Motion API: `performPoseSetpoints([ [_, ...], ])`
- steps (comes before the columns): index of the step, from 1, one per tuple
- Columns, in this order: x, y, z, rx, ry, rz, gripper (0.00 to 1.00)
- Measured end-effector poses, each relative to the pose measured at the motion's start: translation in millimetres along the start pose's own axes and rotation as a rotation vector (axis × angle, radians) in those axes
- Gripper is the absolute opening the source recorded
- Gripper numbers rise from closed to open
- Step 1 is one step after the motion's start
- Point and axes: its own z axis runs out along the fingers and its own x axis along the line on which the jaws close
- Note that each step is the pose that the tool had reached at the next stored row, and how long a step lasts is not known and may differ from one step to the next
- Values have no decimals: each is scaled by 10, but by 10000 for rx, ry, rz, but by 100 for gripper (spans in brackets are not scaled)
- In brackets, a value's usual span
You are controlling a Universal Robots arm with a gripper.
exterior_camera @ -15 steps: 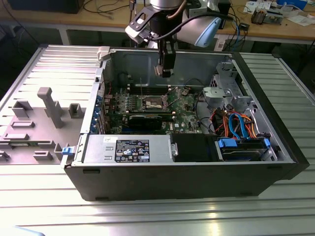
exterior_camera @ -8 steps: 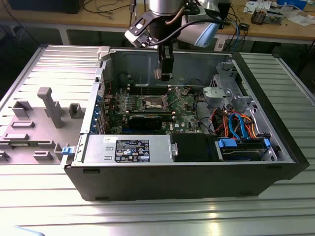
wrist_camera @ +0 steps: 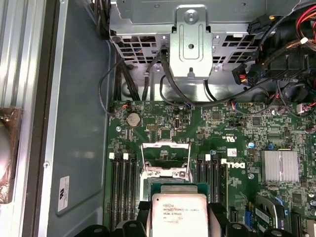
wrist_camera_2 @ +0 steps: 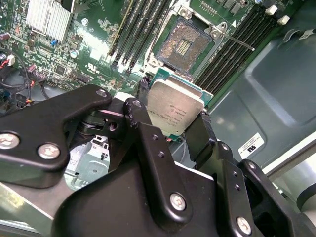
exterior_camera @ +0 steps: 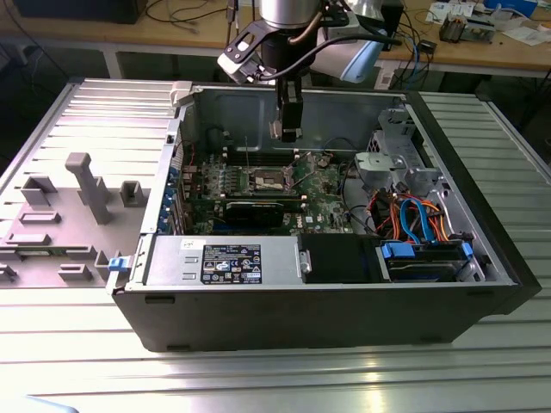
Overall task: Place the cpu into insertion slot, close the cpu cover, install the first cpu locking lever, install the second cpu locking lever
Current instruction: 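Place the cpu into insertion slot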
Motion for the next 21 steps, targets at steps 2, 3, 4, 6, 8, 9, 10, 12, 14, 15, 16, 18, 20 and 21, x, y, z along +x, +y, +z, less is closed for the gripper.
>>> performPoseSetpoints([
  [2, 6, 0, 0, 3, -3, 0, 54],
  [3, 10, 0, 1, 2, -3, -1, 54],
  [4, 15, 0, 2, 2, -3, -1, 54],
  [6, 16, 0, 3, 2, -3, -3, 54],
  [8, 18, 0, 4, 2, -4, -2, 54],
  [9, 18, 0, 4, 2, -4, -1, 54],
  [10, 19, 0, 6, 2, -3, -1, 54],
  [12, 19, 0, 11, 2, -3, -2, 54],
  [14, 18, -1, 20, 2, -3, -2, 54],
  [15, 18, -1, 24, 3, -3, -2, 54],
  [16, 18, -2, 31, 3, -4, -2, 54],
  [18, 18, -3, 41, 2, -3, -1, 54],
  [20, 17, -4, 54, 3, -4, -2, 54],
  [21, 17, -5, 62, 2, -4, -2, 54],
])
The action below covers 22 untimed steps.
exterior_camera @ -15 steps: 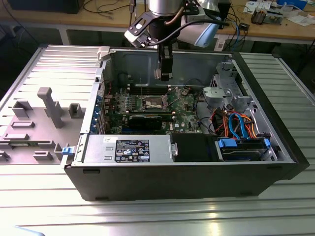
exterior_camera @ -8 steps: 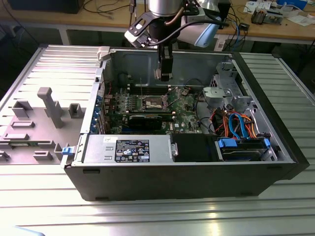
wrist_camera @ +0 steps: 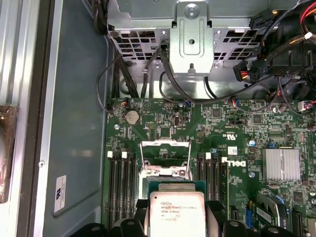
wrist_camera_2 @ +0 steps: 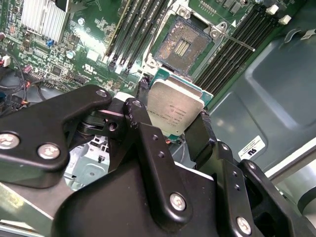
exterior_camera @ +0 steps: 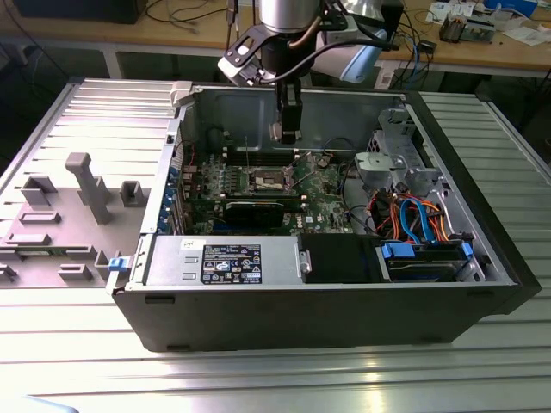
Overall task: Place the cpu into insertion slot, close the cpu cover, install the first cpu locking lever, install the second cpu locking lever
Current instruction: 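Place the cpu into insertion slot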
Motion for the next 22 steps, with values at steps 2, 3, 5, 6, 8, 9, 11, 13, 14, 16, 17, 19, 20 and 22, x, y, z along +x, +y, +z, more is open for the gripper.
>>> performPoseSetpoints([
  [2, 0, -1, 9, 0, 0, 1, 54],
  [3, 0, -1, 14, 0, 0, 2, 54],
  [5, -1, -3, 33, 0, -1, 5, 54],
  [6, -1, -4, 45, 0, -1, 5, 54],
  [8, -1, -5, 61, 0, 0, 5, 54],
  [9, -1, -6, 64, 0, -1, 5, 54],
  [11, -2, -6, 66, 1, -2, 5, 54],
  [13, -2, -6, 68, 0, -1, 5, 54],
  [14, -2, -6, 68, 0, -1, 5, 54],
  [16, -1, -8, 68, 0, -1, 6, 54],
  [17, -1, -12, 68, -1, -1, 7, 54],
  [19, -1, -19, 67, -1, 0, 5, 54],
  [20, -1, -22, 67, 0, -1, 6, 54],
  [22, -1, -23, 67, 0, -1, 4, 54],
])
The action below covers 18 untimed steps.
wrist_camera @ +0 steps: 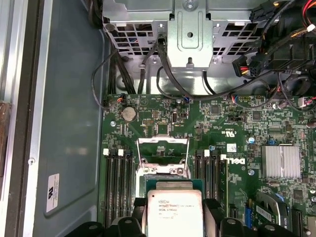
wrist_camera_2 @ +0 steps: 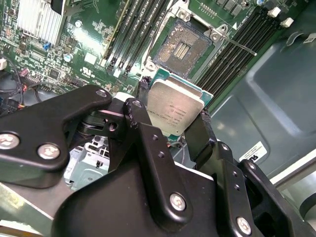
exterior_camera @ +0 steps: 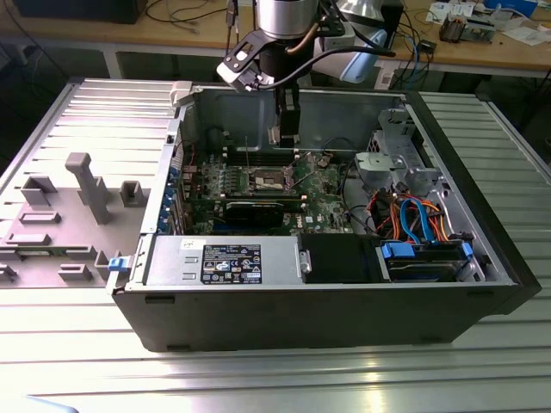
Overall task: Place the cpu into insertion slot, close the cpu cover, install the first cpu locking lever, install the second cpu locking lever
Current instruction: 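Place the cpu into insertion slot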
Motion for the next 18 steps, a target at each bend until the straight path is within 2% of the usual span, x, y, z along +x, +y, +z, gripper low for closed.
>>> performPoseSetpoints([
  [6, 0, -3, 3, 1, -1, 1, 54],
  [11, 0, -5, 32, 0, 0, 1, 54],
  [18, 0, -30, 44, 0, 0, 0, 54],
])
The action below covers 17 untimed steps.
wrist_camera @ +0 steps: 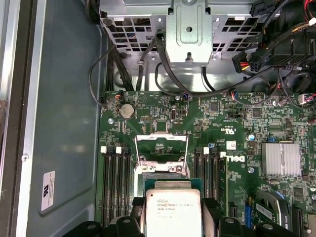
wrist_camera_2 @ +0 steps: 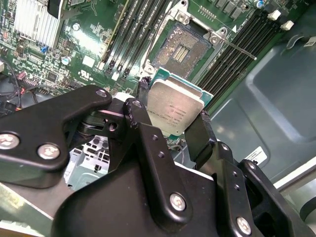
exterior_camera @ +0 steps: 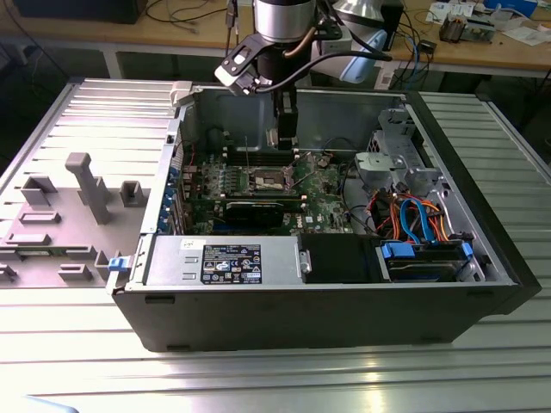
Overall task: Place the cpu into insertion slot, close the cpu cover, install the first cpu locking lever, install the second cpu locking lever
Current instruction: 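Place the cpu into insertion slot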
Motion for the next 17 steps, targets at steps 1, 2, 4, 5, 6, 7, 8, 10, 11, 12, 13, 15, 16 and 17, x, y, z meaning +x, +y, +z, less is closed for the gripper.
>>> performPoseSetpoints([
  [1, 0, -1, 0, 0, 0, 1, 54],
  [2, 0, -1, 0, 0, 0, 1, 54],
  [4, 0, -2, 0, 0, 0, 1, 54],
  [5, 0, -2, 0, 0, 0, 1, 54],
  [6, 0, -2, 0, 0, 1, 1, 54],
  [7, 0, -2, 0, 0, 0, 1, 54],
  [8, 0, -2, 0, 1, -1, 1, 54],
  [10, 0, -2, 3, 0, 0, 1, 54],
  [11, 0, -3, 6, 0, 1, 2, 54],
  [12, 0, -4, 10, -1, 2, 3, 54],
  [13, 0, -6, 18, -1, 1, 18, 54],
  [15, 1, -9, 41, -3, -8, 106, 54],
  [16, 5, -10, 54, -2, -14, 140, 54],
  [17, 10, -11, 68, -2, -18, 165, 54],
])
